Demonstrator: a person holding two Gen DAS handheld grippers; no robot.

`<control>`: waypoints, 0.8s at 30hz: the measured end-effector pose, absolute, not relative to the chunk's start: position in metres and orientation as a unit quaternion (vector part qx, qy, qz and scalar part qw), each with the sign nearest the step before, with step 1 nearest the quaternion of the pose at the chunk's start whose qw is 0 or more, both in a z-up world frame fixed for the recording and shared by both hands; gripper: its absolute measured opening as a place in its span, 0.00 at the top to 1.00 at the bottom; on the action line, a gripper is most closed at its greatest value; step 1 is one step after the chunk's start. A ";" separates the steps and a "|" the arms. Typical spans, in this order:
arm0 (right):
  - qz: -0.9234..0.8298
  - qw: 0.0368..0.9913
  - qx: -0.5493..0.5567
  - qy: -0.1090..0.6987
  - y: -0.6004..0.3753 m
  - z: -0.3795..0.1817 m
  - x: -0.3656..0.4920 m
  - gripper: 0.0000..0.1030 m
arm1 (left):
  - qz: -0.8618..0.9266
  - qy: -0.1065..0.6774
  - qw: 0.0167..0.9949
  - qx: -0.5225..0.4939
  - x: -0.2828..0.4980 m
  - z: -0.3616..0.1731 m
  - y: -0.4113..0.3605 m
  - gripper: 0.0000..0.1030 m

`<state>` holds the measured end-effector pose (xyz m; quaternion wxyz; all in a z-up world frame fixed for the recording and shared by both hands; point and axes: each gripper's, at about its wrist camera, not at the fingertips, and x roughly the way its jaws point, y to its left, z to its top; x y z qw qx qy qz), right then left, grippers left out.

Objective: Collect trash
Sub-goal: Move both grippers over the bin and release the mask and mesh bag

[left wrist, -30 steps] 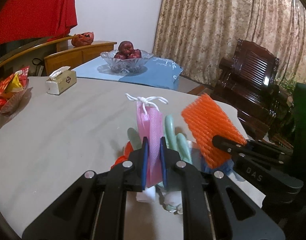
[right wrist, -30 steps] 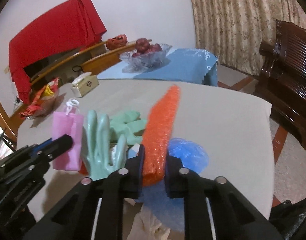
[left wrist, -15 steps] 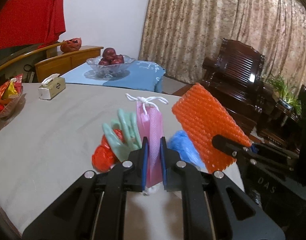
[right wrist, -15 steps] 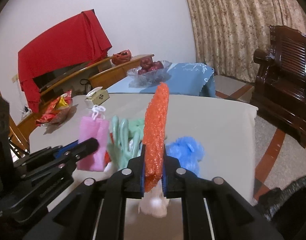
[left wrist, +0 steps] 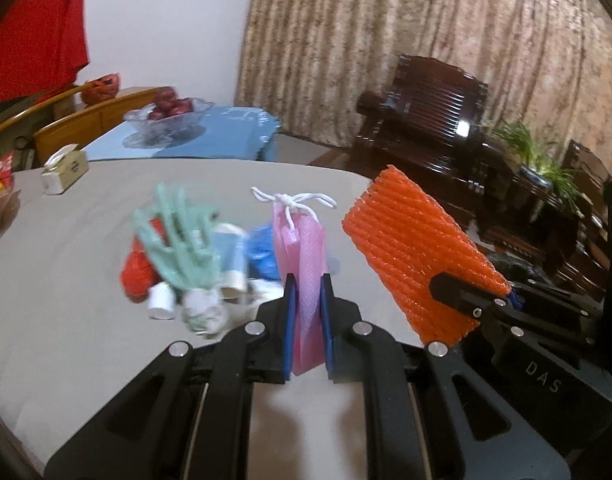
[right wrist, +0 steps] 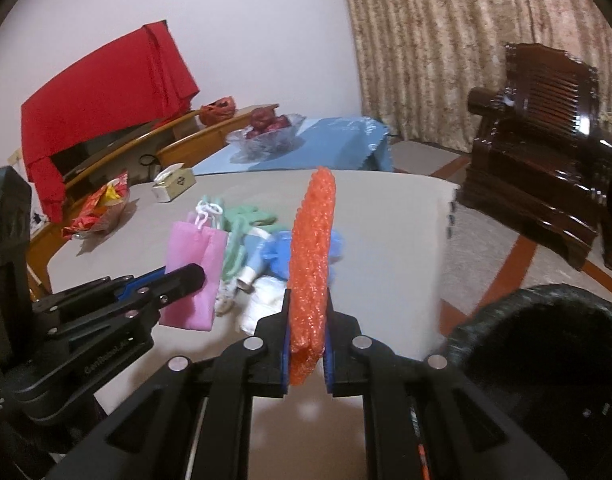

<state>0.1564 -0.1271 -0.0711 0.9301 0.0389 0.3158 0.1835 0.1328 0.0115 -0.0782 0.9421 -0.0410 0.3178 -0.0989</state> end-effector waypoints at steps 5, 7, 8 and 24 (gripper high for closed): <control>0.148 0.940 0.043 0.305 -0.162 -0.064 0.136 0.88 | -0.139 0.312 0.939 -0.031 0.127 -0.074 -0.024 0.90; 0.131 0.942 0.045 0.304 -0.179 -0.062 0.125 0.88 | -0.157 0.312 0.937 -0.026 0.125 -0.073 -0.040 0.90; 0.124 0.943 0.046 0.305 -0.187 -0.062 0.121 0.88 | -0.167 0.312 0.935 -0.023 0.124 -0.073 -0.049 0.90; -0.017 0.938 0.073 0.338 -0.293 -0.090 0.066 0.88 | -0.294 0.329 0.897 0.008 0.113 -0.097 -0.166 0.88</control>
